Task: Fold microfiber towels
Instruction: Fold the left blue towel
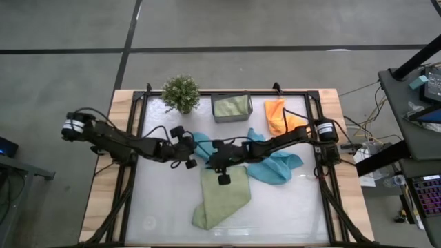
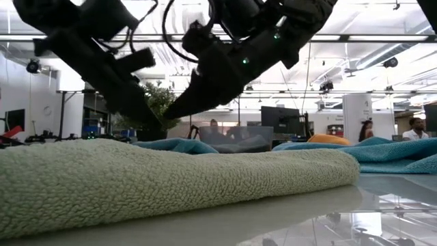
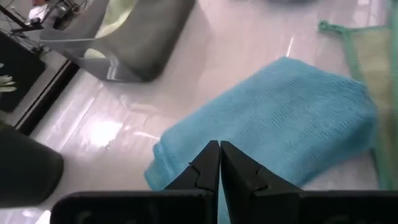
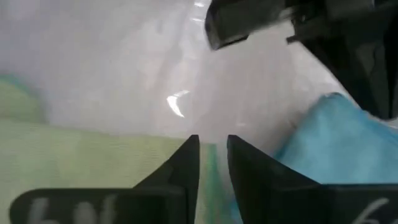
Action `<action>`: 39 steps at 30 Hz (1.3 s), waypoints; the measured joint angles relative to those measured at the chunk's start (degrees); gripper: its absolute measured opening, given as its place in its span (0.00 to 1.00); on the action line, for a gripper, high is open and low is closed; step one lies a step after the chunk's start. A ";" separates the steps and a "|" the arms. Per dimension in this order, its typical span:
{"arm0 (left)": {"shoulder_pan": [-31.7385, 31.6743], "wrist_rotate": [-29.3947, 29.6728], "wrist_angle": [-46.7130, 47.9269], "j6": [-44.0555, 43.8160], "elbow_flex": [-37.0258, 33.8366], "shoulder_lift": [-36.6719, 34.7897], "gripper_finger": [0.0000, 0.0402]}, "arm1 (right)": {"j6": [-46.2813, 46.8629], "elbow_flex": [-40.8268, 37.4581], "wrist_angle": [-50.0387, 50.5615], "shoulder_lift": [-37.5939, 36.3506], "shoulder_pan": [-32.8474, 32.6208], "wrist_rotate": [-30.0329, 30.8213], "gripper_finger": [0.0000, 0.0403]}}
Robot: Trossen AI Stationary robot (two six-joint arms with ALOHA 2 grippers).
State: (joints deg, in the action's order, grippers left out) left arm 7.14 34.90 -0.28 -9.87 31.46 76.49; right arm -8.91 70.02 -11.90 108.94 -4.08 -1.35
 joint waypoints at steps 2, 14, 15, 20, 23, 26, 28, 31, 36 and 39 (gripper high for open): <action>-0.73 -0.24 -1.87 1.43 -0.03 2.27 0.00 | -0.54 0.93 1.17 1.12 -0.33 3.08 0.20; -2.13 -0.97 -4.98 1.20 0.04 11.82 0.00 | 1.38 10.03 14.69 9.89 -0.18 17.52 0.20; -2.34 -1.50 -5.16 1.20 0.04 12.24 0.00 | 1.38 10.28 14.85 10.12 -0.18 17.57 0.20; -3.25 -2.90 -5.55 1.17 0.12 13.95 0.00 | 1.34 10.47 14.91 10.63 -0.28 18.12 0.18; -3.35 -3.05 -5.47 1.18 0.13 13.84 0.00 | 1.12 10.47 15.45 10.57 -0.28 18.02 0.13; -3.47 -3.32 -5.11 1.23 0.13 13.47 0.00 | 0.09 10.66 16.21 10.54 -0.28 18.02 0.04; -3.71 -3.56 -4.95 1.22 0.13 13.39 0.00 | -0.16 11.29 17.29 10.54 -0.28 18.02 0.03; -3.87 -3.59 -4.96 1.23 0.13 13.39 0.00 | -0.73 12.26 18.80 10.54 -0.36 17.89 0.02; -4.22 -3.79 -4.86 1.20 0.12 13.37 0.00 | -2.48 13.84 21.25 10.11 -0.60 17.93 0.02; -4.24 -3.76 -4.41 1.18 0.13 13.35 0.00 | -3.45 14.05 22.81 9.33 -0.66 17.96 0.02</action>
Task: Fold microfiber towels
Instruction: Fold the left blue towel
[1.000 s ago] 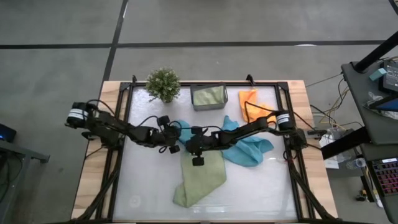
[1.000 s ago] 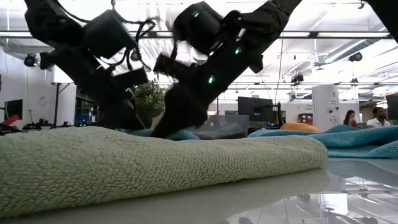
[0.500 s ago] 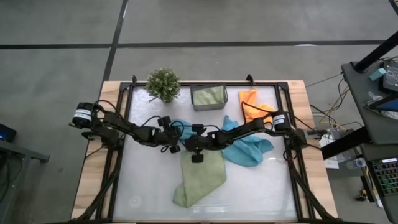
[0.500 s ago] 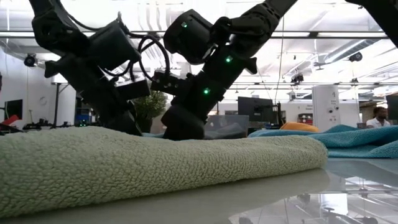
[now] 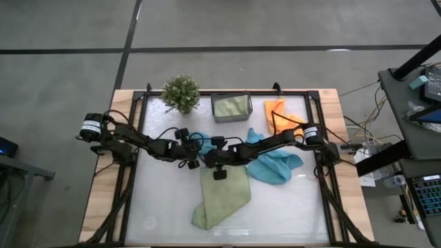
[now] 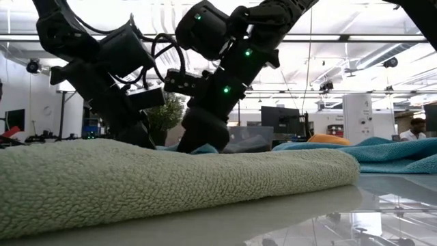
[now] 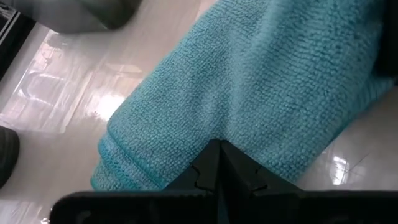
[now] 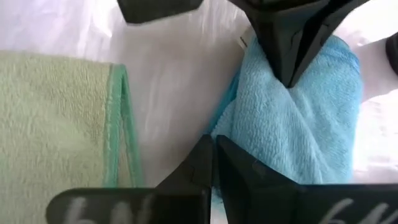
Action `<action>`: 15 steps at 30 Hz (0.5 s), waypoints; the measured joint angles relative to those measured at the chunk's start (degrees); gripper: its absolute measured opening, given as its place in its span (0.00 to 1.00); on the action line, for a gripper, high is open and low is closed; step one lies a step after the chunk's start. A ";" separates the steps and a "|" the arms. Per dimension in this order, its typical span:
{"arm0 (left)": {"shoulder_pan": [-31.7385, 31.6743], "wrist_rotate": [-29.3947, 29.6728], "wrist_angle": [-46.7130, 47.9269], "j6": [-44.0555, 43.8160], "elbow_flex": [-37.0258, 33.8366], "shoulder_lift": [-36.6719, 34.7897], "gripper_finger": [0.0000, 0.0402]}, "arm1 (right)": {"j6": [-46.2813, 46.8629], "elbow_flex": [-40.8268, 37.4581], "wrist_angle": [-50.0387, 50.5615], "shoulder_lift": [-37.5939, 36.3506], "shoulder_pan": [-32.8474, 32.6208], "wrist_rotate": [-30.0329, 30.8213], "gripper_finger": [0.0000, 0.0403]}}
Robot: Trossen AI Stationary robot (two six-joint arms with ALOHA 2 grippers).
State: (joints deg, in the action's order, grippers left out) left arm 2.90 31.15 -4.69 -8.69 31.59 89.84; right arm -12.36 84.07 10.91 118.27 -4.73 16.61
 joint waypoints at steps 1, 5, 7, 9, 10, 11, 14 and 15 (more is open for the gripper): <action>-0.02 0.01 0.28 0.02 0.00 0.00 0.00 | -0.20 0.00 0.72 -0.43 0.00 0.02 0.02; -0.11 -0.86 0.81 0.00 0.00 -0.07 0.00 | -0.48 0.00 3.77 -1.90 0.01 0.12 0.02; -0.11 -1.14 0.83 0.02 0.00 -0.09 0.00 | -0.84 0.00 5.41 -2.61 0.02 0.15 0.02; -0.17 -1.50 1.22 0.00 0.06 -0.09 0.00 | -1.28 0.00 6.83 -2.99 0.07 0.17 0.02; -0.17 -1.73 1.48 0.01 0.10 -0.09 0.00 | -1.29 0.00 7.56 -3.05 0.07 0.17 0.02; -0.17 -1.93 2.02 -0.01 0.11 -0.09 0.00 | -1.29 0.00 8.27 -3.05 0.07 0.17 0.02; -0.17 -2.70 3.41 -0.15 0.17 -0.15 0.00 | -1.36 0.00 10.07 -3.22 0.07 0.15 0.02; -0.17 -2.96 3.62 -0.13 0.17 -0.15 0.00 | -1.26 0.00 10.45 -3.28 0.07 0.00 0.02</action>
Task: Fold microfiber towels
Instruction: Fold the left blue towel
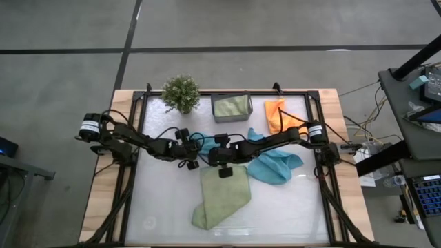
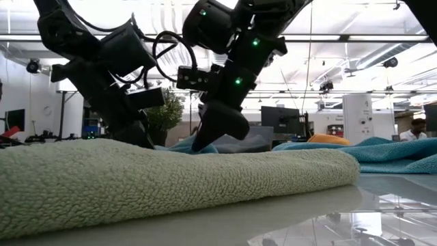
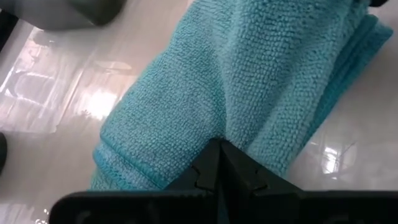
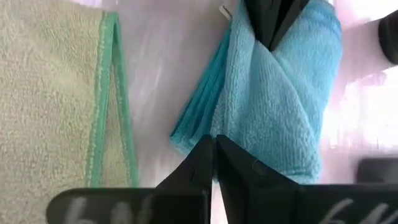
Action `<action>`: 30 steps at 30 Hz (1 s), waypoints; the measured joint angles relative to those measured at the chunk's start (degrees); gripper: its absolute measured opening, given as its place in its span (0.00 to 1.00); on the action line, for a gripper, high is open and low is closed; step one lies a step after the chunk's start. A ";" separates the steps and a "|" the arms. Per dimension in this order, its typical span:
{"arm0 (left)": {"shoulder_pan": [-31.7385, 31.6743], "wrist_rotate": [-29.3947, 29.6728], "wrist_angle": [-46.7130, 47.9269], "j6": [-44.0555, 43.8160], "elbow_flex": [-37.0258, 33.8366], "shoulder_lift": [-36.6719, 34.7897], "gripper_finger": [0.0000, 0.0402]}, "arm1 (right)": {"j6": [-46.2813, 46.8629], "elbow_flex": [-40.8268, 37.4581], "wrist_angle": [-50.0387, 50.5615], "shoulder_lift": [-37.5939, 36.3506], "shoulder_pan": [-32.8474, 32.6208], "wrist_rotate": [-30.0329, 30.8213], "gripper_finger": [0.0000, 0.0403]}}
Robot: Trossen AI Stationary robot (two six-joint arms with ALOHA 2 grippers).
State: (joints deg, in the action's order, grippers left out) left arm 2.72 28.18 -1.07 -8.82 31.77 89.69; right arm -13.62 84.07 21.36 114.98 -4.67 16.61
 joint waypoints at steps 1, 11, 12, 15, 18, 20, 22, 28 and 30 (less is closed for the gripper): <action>0.00 -0.23 0.09 0.03 0.00 0.00 0.00 | 0.08 0.00 0.35 -0.02 0.00 -0.22 0.02; -0.04 -0.81 4.07 0.22 -0.31 -2.71 0.00 | 3.23 -0.33 1.42 -0.12 -0.24 -11.74 0.02; -0.04 -0.92 4.68 0.27 -0.32 -3.52 0.00 | 3.66 -0.33 1.16 -0.12 -0.20 -12.40 0.02; -0.04 -1.55 5.59 0.88 -0.44 -5.49 0.00 | 4.10 -0.33 1.54 -0.23 -0.09 -12.53 0.02; -0.02 -1.61 5.65 2.22 -0.42 -7.99 0.00 | 3.94 -0.33 2.04 -1.49 0.03 -12.31 0.02; -0.02 -1.57 5.67 2.36 -0.39 -9.45 0.00 | 3.46 -0.33 2.41 -3.13 0.36 -12.32 0.02; 0.00 -1.62 6.00 2.41 -0.39 -11.26 0.00 | 2.94 -0.48 2.03 -5.00 1.15 -12.27 0.02; 0.00 -2.20 6.63 3.42 -0.31 -15.06 0.00 | 2.50 -0.88 -7.03 -6.43 5.45 -12.09 0.02; -0.02 -2.88 6.22 3.37 -0.31 -15.39 0.00 | 3.45 -0.90 -11.57 -4.91 6.89 -12.10 0.02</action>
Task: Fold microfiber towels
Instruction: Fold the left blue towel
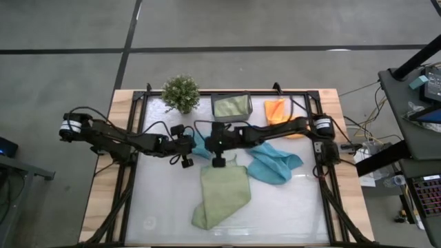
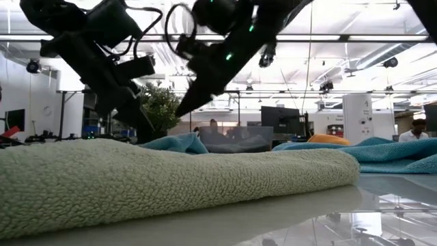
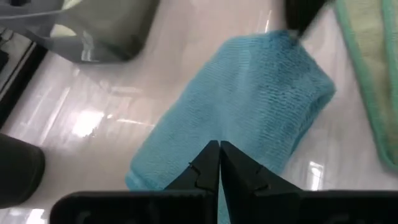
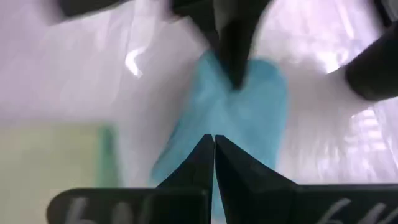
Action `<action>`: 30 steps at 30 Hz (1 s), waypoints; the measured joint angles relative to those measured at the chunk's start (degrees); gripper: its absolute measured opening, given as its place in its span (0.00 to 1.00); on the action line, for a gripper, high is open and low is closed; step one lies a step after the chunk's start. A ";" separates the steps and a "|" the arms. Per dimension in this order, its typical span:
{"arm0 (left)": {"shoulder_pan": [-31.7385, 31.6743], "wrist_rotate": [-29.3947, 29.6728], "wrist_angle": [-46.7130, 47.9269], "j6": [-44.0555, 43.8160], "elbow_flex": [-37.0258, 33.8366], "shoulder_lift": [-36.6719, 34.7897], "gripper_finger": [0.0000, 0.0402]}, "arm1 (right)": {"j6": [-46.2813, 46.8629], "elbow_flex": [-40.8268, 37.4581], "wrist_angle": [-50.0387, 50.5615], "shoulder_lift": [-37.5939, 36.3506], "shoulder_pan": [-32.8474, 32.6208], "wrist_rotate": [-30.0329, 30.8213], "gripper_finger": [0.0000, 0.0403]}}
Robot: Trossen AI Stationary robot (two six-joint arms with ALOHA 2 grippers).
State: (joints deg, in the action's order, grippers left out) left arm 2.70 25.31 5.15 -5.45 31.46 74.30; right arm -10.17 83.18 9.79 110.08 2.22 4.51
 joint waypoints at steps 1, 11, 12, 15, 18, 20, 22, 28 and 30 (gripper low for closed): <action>0.00 -0.51 0.04 0.00 0.00 0.00 0.00 | 0.32 -0.03 -1.67 1.25 0.60 -0.01 0.02; -0.13 -3.48 1.95 -0.20 0.00 4.45 0.00 | 4.94 -0.15 -9.78 10.65 1.52 -12.07 0.02; -0.24 -3.57 2.65 -0.20 0.00 5.02 0.00 | 5.13 -0.15 -10.11 10.86 1.26 -12.10 0.02; -0.65 -3.68 4.02 -0.97 0.03 6.81 0.00 | 5.15 -0.02 -10.50 11.73 0.89 -12.00 0.02; -1.11 -3.79 5.12 -1.70 0.27 8.20 0.00 | 5.25 0.02 -10.60 12.25 0.88 -11.84 0.02; -1.14 -3.73 5.35 -1.68 0.30 8.50 0.00 | 5.20 0.01 -10.48 11.92 0.85 -11.20 0.02; -1.19 -3.77 5.91 -1.56 0.51 7.89 0.00 | 4.39 -0.06 -9.73 10.98 0.73 -9.17 0.02; -1.25 -3.33 8.10 -1.75 0.72 2.79 0.00 | 3.23 -0.22 -8.62 7.01 0.70 -8.58 0.02; -1.11 -3.36 9.29 -3.41 0.72 1.07 0.00 | 3.41 -0.20 -8.76 6.31 0.53 -8.97 0.02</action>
State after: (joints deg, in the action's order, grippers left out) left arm 1.59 21.95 14.44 -8.87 32.18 75.38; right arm -6.76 82.98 1.03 116.38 2.76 -4.46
